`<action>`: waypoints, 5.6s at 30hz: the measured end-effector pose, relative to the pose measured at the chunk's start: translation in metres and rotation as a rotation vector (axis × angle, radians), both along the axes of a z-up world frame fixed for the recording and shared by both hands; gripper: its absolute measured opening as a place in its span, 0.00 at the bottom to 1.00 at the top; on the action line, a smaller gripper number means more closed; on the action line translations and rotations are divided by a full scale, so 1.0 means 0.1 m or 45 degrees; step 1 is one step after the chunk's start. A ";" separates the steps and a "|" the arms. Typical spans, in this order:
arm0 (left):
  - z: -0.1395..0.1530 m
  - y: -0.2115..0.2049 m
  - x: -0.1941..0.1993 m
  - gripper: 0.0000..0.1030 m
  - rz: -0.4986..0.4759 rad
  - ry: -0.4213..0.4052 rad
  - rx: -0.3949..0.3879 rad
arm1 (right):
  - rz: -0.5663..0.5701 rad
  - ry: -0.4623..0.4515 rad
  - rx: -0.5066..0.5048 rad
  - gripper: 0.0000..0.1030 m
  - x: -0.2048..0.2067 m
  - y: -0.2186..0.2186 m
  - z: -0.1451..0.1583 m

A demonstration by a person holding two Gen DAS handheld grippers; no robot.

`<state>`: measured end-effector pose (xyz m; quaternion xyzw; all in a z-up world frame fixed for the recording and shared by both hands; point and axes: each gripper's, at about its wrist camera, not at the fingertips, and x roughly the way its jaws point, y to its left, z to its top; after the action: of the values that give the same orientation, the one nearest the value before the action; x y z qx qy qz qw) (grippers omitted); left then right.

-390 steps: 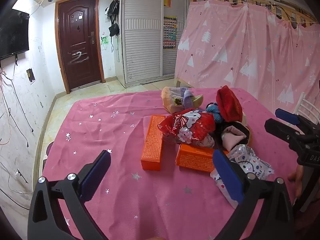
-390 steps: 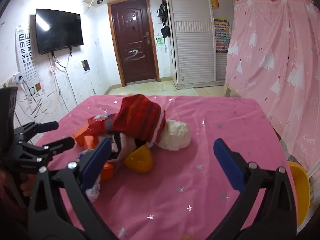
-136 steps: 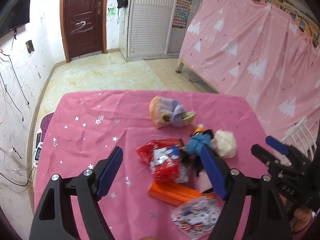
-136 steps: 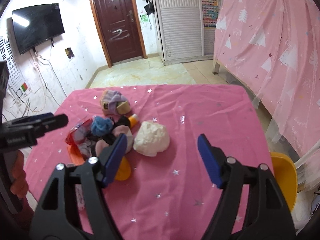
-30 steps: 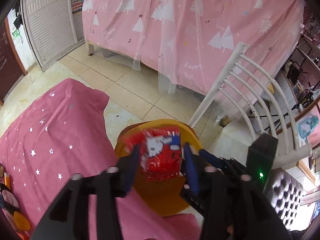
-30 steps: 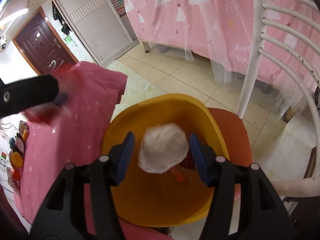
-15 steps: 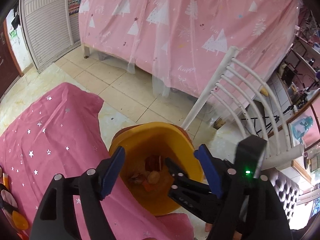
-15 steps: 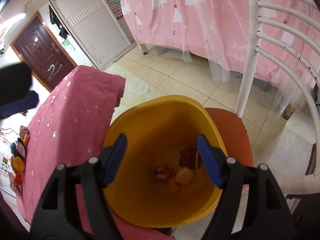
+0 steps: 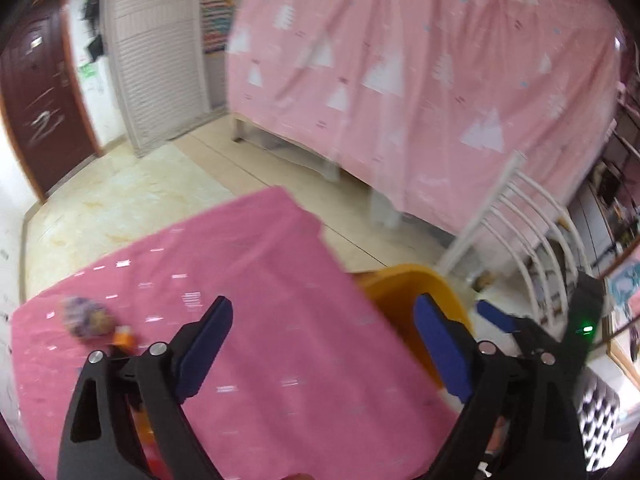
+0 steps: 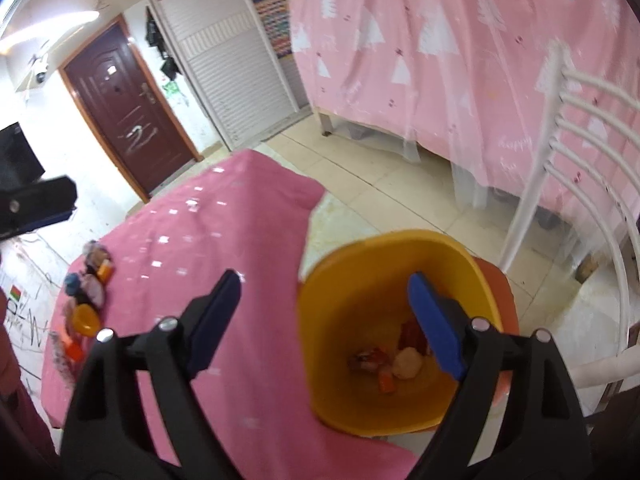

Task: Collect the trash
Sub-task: 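Open both grippers to drop the bag and paper ball into the bin, then grasp the striped sock with the left gripper while the right gripper grasps the blue knit ball, then carry the blue knit ball and striped sock over the yellow bin, then open both grippers to drop the knit ball and sock into the bin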

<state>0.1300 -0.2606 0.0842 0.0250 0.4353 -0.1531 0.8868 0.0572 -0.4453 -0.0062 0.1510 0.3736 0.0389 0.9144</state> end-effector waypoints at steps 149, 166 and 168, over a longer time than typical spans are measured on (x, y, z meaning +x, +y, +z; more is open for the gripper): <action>-0.09 -0.70 0.15 0.00 -0.135 0.038 0.062 | 0.089 -0.072 -0.039 0.28 0.35 -0.18 -0.13; -0.47 -1.32 0.27 0.00 -0.160 0.100 0.155 | -0.004 0.062 -0.038 0.34 0.46 -0.52 -0.54; -0.50 -1.32 0.28 0.00 -0.164 0.117 0.143 | -0.001 0.059 -0.038 0.43 0.46 -0.51 -0.54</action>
<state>0.1578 -0.3927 0.0344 0.0954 0.4808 -0.1861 0.8515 0.1032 -0.4962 -0.0600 0.1384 0.3952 0.0295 0.9076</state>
